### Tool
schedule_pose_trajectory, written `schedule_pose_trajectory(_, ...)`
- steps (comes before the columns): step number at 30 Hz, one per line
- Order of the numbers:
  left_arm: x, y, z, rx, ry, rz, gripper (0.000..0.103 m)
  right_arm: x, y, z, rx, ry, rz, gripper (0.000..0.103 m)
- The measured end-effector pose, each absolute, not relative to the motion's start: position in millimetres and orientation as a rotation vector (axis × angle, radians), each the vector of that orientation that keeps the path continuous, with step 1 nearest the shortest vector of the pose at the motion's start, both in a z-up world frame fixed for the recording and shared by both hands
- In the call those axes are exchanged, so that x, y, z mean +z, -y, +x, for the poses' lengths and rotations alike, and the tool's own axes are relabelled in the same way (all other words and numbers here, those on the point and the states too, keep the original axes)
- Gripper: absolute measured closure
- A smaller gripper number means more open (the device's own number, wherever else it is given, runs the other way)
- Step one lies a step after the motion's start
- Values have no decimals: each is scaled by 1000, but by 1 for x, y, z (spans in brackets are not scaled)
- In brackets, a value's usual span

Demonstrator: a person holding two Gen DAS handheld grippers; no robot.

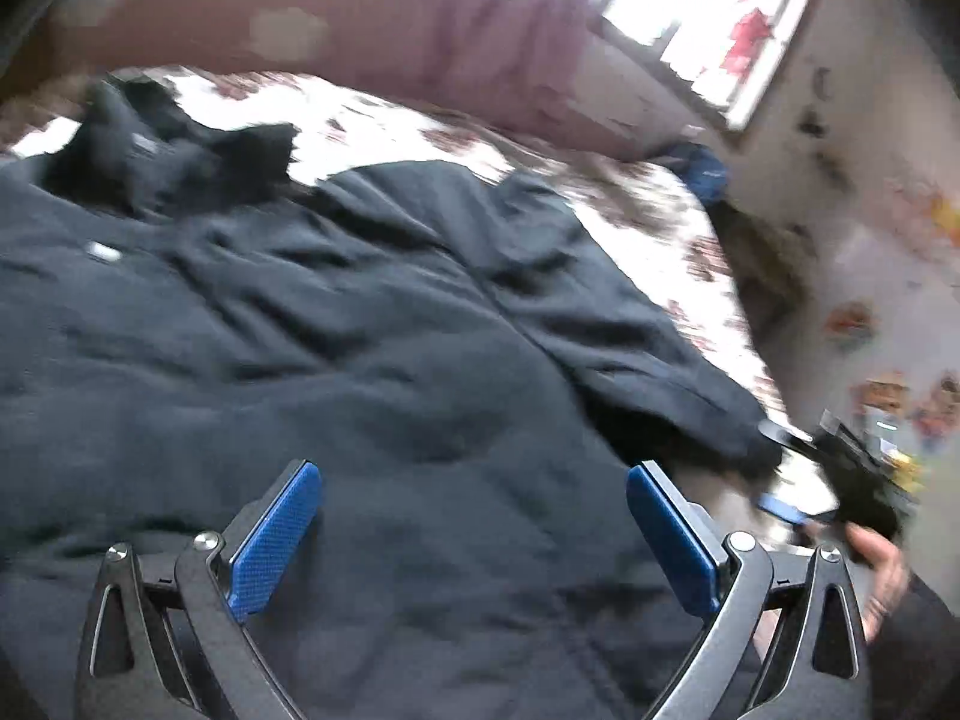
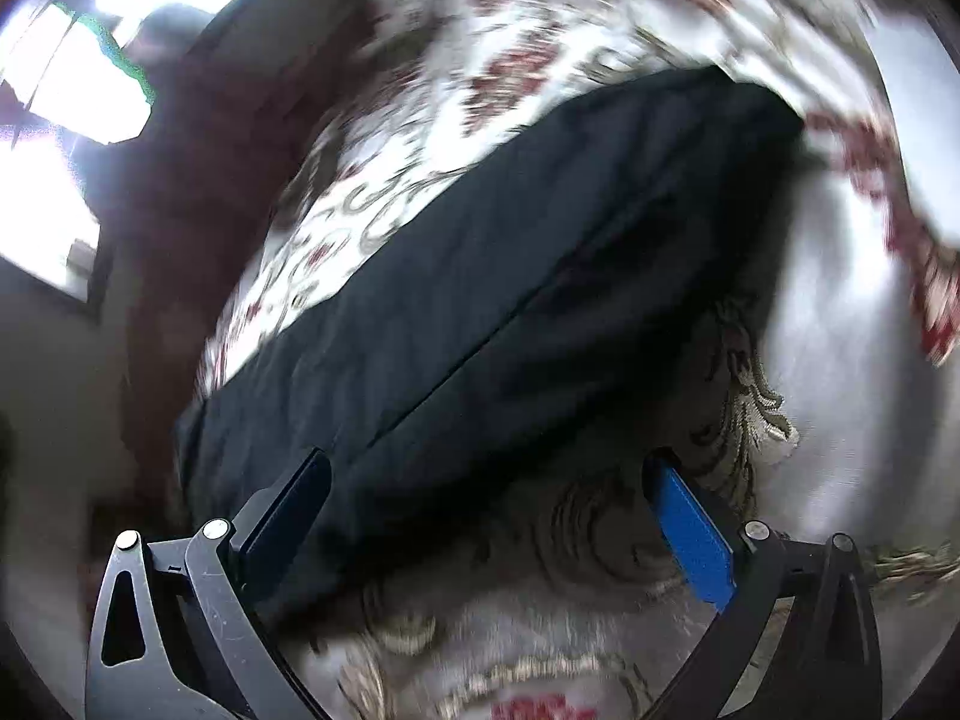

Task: Fold large clothes

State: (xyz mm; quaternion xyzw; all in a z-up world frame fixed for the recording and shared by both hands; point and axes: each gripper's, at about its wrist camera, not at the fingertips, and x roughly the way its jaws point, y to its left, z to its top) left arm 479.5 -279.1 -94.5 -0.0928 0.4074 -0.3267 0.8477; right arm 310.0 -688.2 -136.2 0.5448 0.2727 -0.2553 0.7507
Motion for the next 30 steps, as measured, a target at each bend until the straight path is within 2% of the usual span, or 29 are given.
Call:
schedule_pose_trajectory(2, -109, 289, 481, -701, -896, -157, 1, -146, 695, 305, -574, -526, 1318, 1)
schedule_pose_trajectory(4, -115, 295, 481, -703, -902, -142, 1, -145, 697, 306, -587, -505, 1354, 8)
schedule_pose_trajectory(5, -117, 295, 481, -704, -903, -144, 1, -141, 698, 309, -590, -505, 1347, 27)
schedule_pose_trajectory(6, -119, 296, 482, -705, -907, -149, 0, -134, 697, 313, -592, -511, 1323, 55)
schedule_pose_trajectory(8, -123, 297, 484, -704, -920, -152, 0, -114, 694, 322, -649, -540, 1248, 82)
schedule_pose_trajectory(12, -128, 298, 488, -702, -925, -153, 0, -52, 680, 340, -653, -508, 1093, 92)
schedule_pose_trajectory(17, -127, 270, 491, -740, -910, -269, 1, 67, 622, 391, -562, -491, 673, 94)
schedule_pose_trajectory(20, -118, 231, 488, -712, -921, -393, 1, 135, 540, 426, -477, -445, 297, 94)
schedule_pose_trajectory(22, -110, 207, 484, -683, -920, -416, 1, 159, 484, 438, -431, -394, 98, 94)
schedule_pose_trajectory(25, -92, 160, 475, -614, -892, -398, 1, 175, 379, 462, -244, -316, -140, 94)
schedule_pose_trajectory(30, -71, 55, 462, -467, -844, -371, 1, 140, 234, 479, 55, -347, -376, 94)
